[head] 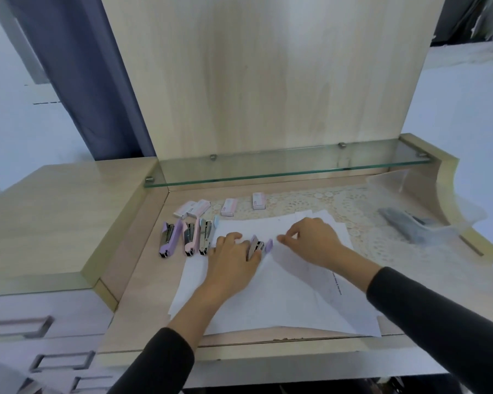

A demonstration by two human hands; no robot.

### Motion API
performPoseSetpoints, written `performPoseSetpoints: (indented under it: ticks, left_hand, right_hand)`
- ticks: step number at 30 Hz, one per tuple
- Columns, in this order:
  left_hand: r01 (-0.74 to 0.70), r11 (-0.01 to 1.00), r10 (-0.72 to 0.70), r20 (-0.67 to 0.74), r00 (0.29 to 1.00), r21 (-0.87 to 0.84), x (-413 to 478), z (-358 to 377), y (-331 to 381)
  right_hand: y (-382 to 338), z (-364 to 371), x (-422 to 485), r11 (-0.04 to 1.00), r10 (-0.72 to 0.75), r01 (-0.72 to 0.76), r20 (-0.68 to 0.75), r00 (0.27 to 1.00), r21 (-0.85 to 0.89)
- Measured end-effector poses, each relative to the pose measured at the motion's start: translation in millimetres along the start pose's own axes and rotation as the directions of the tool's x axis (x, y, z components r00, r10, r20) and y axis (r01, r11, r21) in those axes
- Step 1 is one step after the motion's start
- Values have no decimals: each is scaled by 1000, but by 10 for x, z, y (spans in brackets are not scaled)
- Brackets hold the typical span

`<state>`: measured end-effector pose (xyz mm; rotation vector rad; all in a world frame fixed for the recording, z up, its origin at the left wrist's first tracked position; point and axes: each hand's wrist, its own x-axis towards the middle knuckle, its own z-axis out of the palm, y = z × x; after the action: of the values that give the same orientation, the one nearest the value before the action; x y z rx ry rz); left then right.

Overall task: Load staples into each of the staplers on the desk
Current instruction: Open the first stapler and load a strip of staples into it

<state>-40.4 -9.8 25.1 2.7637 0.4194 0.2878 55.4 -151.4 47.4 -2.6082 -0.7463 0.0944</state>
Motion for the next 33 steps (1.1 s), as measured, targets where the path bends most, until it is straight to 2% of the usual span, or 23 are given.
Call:
performPoseSetpoints:
  ticks: [3, 5, 8, 11, 15, 20, 26, 33]
  left_hand:
    - [-60, 997, 63, 53, 997, -55, 30, 49, 50]
    - [-87, 968, 92, 10, 996, -236, 0, 58, 77]
    - [-38, 864, -1, -76, 997, -503, -53, -31, 94]
    - [-11, 758, -55, -80, 995, -652, -63, -125, 84]
    - [-49, 728, -71, -146, 987, -684, -17, -216, 73]
    - [-55, 655, -81, -143, 986, -753, -9, -258, 115]
    - [-47, 602, -67, -108, 992, -797, -25, -222, 165]
    - [-69, 526, -27, -97, 995, -847, -19, -240, 221]
  right_hand:
    - [-143, 134, -21, 979, -5, -15, 99, 995, 202]
    - [-174, 181, -18, 957, -17, -4, 69, 997, 291]
    - [-187, 176, -33, 906, 12, -31, 48, 999, 422]
    - [-195, 133, -83, 783, 48, -54, 26, 998, 619]
    - [-238, 11, -150, 630, 30, 4, -29, 999, 777]
    - [-238, -147, -249, 523, -22, 16, -6, 1000, 852]
    - [-219, -160, -302, 593, -24, 48, -41, 999, 804]
    - [-256, -126, -318, 601, -34, 89, -86, 996, 794]
